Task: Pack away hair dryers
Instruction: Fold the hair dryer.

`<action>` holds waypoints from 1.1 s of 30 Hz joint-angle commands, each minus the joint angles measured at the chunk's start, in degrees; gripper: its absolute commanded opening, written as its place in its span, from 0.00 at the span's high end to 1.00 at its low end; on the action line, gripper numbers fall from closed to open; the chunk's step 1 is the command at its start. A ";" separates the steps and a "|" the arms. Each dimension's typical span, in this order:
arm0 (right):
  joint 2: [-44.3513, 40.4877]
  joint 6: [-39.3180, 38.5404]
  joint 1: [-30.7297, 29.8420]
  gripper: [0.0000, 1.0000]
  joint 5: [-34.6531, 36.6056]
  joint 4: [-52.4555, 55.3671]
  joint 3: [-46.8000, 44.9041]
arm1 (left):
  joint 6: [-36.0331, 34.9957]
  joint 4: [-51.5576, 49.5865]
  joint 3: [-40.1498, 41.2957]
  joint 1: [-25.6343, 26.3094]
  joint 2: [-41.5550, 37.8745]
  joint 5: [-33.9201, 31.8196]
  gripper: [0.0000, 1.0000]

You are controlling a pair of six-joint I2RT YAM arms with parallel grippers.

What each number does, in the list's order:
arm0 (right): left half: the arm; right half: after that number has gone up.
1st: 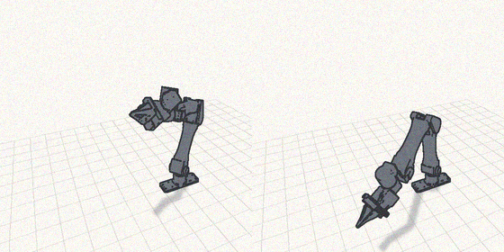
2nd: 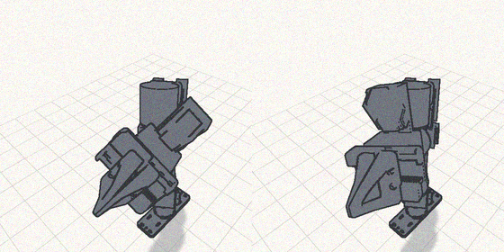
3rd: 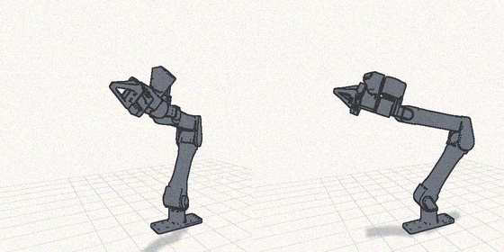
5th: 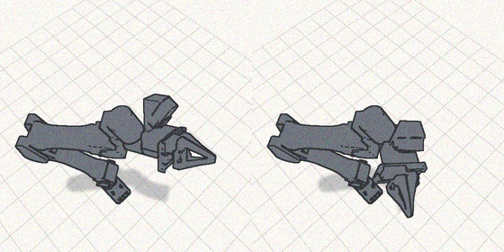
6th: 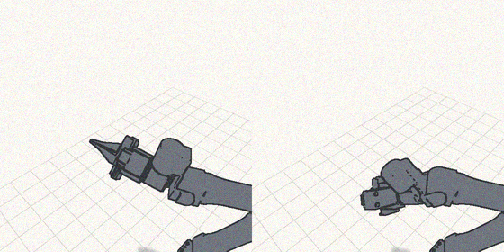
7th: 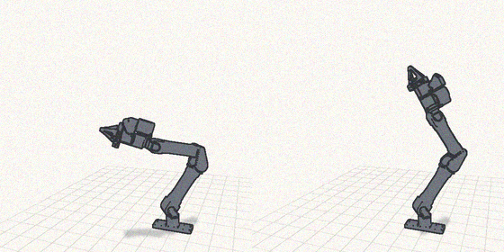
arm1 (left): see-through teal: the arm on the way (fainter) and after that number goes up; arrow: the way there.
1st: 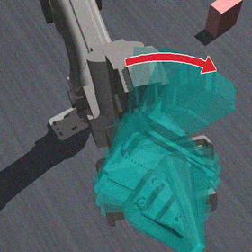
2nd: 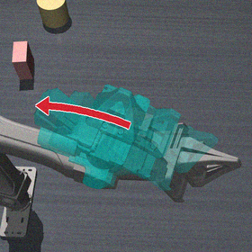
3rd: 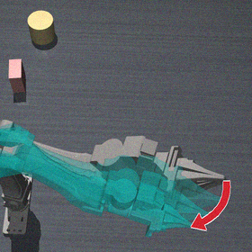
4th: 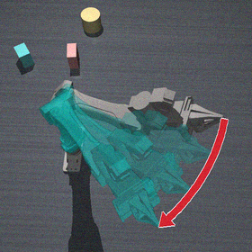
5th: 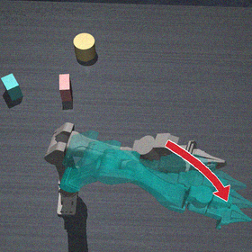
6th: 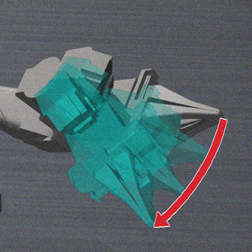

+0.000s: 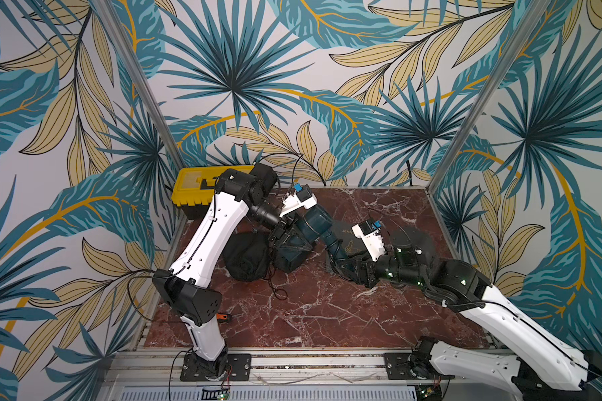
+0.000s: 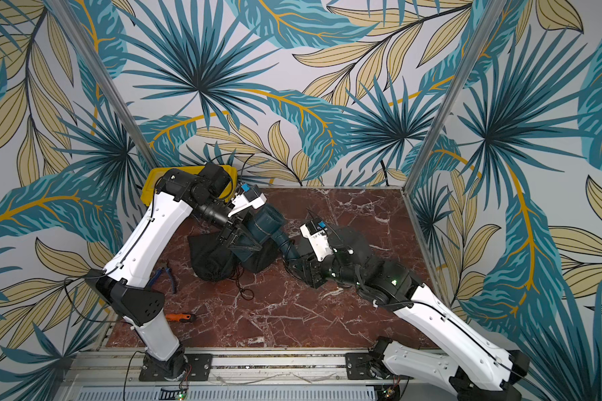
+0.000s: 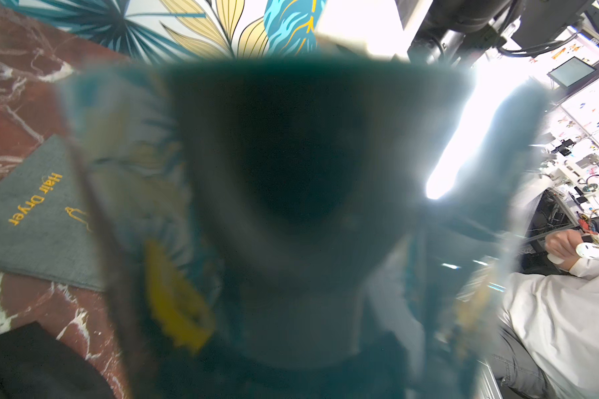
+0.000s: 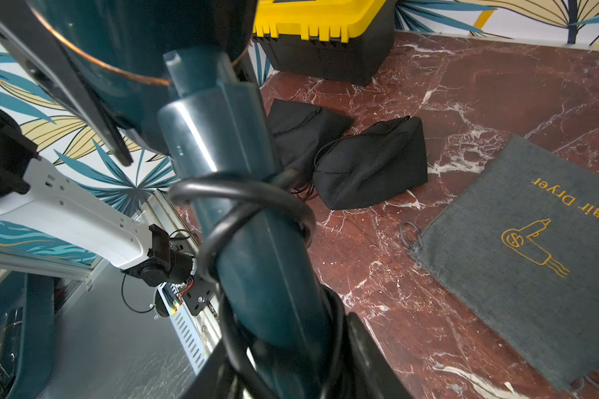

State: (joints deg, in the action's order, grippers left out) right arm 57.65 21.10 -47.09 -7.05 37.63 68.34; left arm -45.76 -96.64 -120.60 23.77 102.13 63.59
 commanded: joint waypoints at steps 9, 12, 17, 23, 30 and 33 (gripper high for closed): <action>5.75 13.66 -0.89 1.00 -10.99 -42.81 -5.10 | 4.20 -4.42 -4.82 2.27 3.77 16.37 1.00; 6.62 14.97 -1.01 1.00 -11.62 -46.77 -5.39 | 4.96 -3.71 -4.69 2.24 4.06 16.47 1.00; 9.03 16.70 -0.99 1.00 -12.71 -52.99 -4.63 | 6.00 -3.14 -4.54 2.26 4.75 17.82 1.00; 11.48 20.97 -1.25 1.00 -13.05 -64.55 -5.84 | 7.06 -1.36 -0.58 2.75 4.10 20.27 1.00; 11.87 20.44 -1.78 1.00 -12.26 -61.57 -5.39 | 7.55 -0.39 1.00 3.65 3.17 19.44 1.00; 9.20 17.61 -1.84 0.89 -8.80 -51.93 -5.61 | 8.23 -0.31 -1.09 3.21 2.99 17.51 1.00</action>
State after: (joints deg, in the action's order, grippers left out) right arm 67.11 41.10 -46.83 -15.77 2.94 61.06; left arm -38.50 -94.21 -120.95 19.94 105.38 72.25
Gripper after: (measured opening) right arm 0.389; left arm 0.684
